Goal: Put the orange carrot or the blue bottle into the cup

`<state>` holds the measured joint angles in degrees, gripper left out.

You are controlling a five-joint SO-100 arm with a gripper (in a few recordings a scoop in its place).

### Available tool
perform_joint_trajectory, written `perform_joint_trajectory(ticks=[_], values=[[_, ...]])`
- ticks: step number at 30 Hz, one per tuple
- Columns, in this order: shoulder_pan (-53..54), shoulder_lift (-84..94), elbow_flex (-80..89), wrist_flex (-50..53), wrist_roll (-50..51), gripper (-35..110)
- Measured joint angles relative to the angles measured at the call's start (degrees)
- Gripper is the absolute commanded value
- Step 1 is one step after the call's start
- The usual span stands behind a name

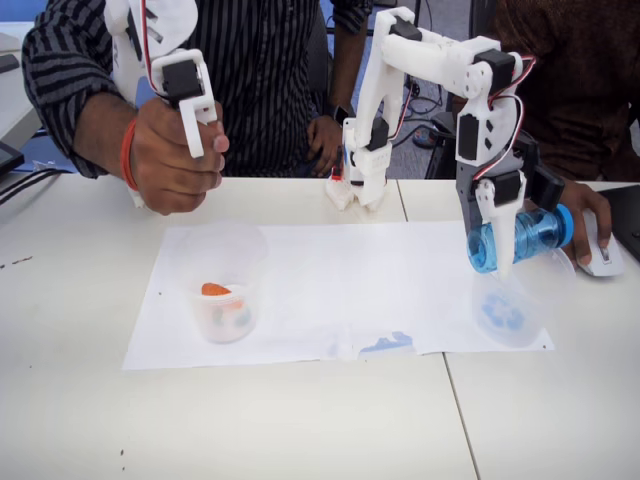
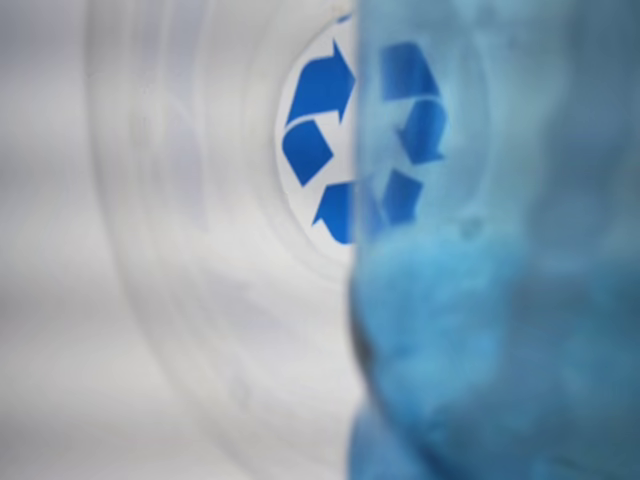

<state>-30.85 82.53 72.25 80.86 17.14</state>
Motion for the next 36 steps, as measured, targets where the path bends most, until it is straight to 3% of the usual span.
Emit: perform_joint_trajectory(ticks=[36], values=[[0.44,0.00,0.00,0.00,-3.96,21]])
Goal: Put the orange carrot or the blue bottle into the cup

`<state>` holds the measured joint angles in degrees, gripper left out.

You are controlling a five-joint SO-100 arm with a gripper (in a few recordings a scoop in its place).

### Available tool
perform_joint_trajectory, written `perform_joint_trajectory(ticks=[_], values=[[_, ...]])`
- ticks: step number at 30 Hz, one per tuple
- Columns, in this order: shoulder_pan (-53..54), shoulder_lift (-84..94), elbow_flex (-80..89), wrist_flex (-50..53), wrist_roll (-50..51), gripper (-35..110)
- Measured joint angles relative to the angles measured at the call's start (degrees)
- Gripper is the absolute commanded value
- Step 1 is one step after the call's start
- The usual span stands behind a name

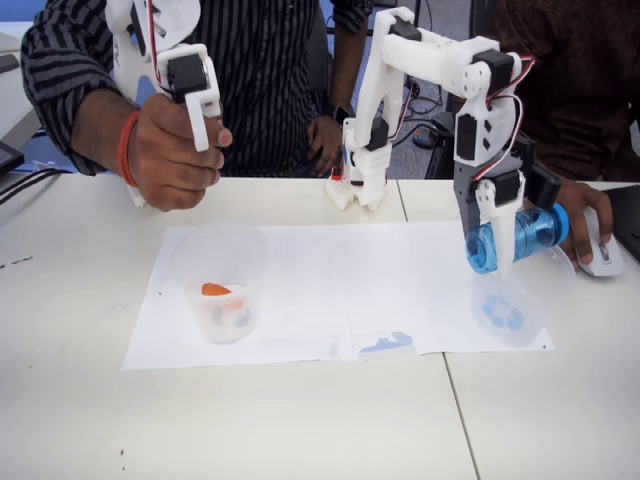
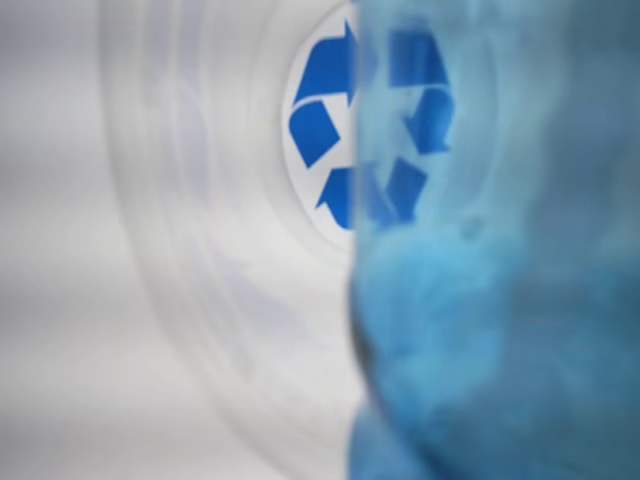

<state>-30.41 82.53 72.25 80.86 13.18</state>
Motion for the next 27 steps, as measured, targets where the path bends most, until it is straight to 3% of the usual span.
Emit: perform_joint_trajectory(ticks=[17,27], values=[[0.00,0.00,0.00,0.00,0.00,21],[0.00,0.00,0.00,0.00,0.00,41]])
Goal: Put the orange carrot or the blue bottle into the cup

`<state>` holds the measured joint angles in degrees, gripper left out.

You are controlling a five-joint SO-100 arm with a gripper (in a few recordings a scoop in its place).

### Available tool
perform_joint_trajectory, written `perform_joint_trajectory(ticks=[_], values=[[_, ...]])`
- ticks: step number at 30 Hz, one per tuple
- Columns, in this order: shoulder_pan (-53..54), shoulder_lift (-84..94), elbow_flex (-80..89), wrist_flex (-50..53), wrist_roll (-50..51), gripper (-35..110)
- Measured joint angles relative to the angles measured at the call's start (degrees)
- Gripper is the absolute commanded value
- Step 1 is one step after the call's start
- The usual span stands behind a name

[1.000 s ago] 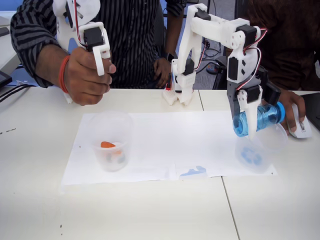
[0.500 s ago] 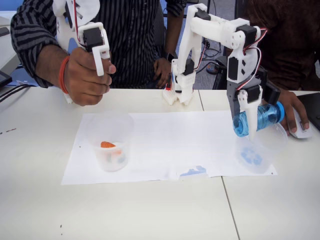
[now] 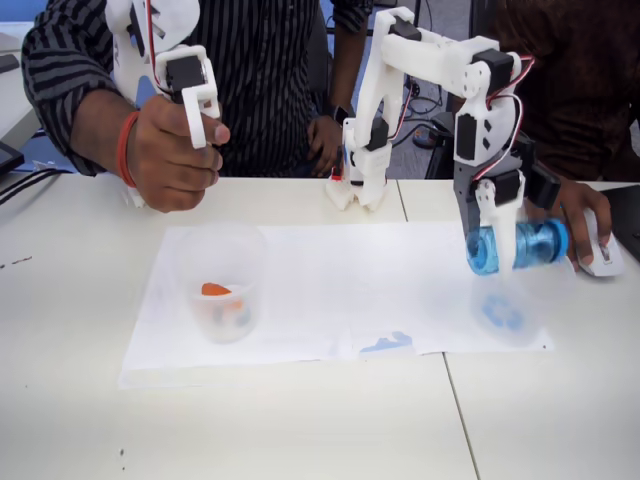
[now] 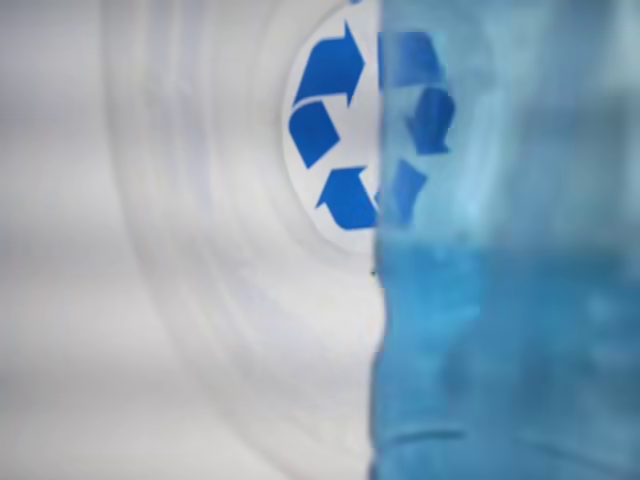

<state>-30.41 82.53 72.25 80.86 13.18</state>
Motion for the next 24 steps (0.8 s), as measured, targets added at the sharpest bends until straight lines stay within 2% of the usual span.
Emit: perform_joint_trajectory(ticks=[18,24], values=[[0.00,0.18,0.00,0.00,0.00,42],[0.00,6.06,0.00,0.00,-0.88,42]])
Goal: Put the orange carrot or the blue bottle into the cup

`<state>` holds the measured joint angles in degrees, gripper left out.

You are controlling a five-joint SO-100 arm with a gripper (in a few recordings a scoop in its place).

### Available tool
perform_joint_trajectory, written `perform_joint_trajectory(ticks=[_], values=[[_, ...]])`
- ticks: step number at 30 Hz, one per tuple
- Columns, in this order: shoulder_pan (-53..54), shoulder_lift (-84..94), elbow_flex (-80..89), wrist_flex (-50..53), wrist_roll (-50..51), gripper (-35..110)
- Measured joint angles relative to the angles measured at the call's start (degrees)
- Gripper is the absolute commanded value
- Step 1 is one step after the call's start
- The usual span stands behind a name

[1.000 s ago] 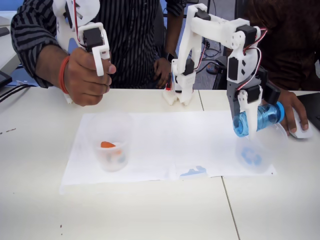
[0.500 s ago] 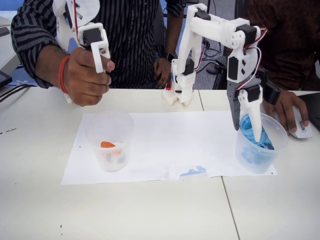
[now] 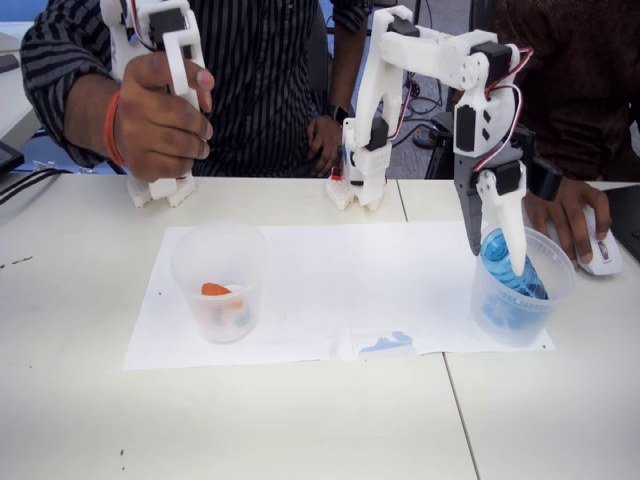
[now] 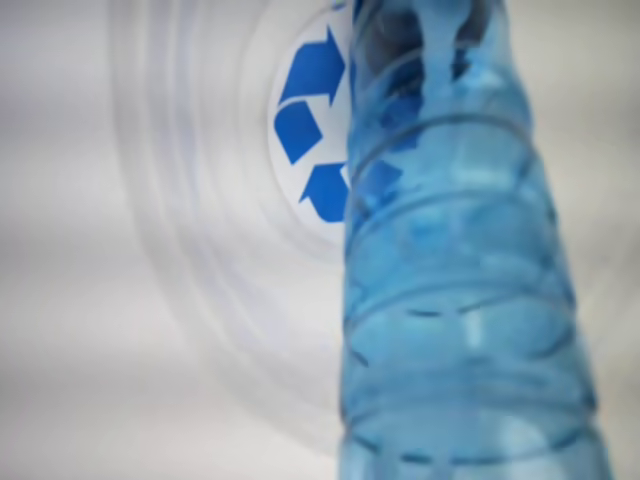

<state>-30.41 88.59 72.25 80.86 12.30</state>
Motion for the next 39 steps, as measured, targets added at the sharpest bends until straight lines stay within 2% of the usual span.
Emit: perform_joint_trajectory(ticks=[7,15,32,39], values=[[-0.09,9.67,0.00,0.26,-0.18,42],[0.53,21.45,0.00,7.21,-0.18,42],[21.53,47.55,-0.09,18.02,-0.18,42],[23.91,56.25,12.22,17.84,-0.18,42]])
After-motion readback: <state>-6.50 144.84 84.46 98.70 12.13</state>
